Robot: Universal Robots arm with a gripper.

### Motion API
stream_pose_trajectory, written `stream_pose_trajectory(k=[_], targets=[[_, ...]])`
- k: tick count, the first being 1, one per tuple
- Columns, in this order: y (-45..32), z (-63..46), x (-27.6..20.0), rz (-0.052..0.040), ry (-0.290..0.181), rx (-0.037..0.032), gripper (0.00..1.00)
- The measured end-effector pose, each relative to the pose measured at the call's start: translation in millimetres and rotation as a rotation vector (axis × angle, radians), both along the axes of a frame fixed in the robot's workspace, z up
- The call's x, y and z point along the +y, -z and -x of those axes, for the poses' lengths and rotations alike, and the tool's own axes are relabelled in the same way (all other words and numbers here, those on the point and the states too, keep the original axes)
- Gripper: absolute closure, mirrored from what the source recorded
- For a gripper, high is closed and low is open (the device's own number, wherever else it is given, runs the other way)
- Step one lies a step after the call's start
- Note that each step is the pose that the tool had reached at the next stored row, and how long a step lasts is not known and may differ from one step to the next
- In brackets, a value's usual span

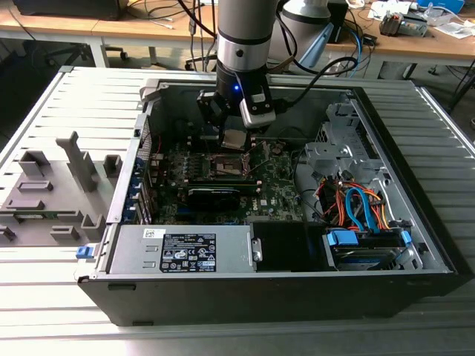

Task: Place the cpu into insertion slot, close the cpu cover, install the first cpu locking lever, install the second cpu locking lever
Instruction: 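Place the cpu into insertion slot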

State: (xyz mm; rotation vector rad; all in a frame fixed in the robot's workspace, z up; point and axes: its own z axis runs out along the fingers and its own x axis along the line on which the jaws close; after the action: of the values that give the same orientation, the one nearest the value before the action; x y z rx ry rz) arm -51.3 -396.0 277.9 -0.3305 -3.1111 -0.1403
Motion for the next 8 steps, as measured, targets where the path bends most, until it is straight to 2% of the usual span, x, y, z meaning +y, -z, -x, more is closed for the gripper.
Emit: stream_pose_trajectory(k=[8], targets=[[0.0, 0.0, 0.0, 0.0, 0.015, 0.0, 0.46]])
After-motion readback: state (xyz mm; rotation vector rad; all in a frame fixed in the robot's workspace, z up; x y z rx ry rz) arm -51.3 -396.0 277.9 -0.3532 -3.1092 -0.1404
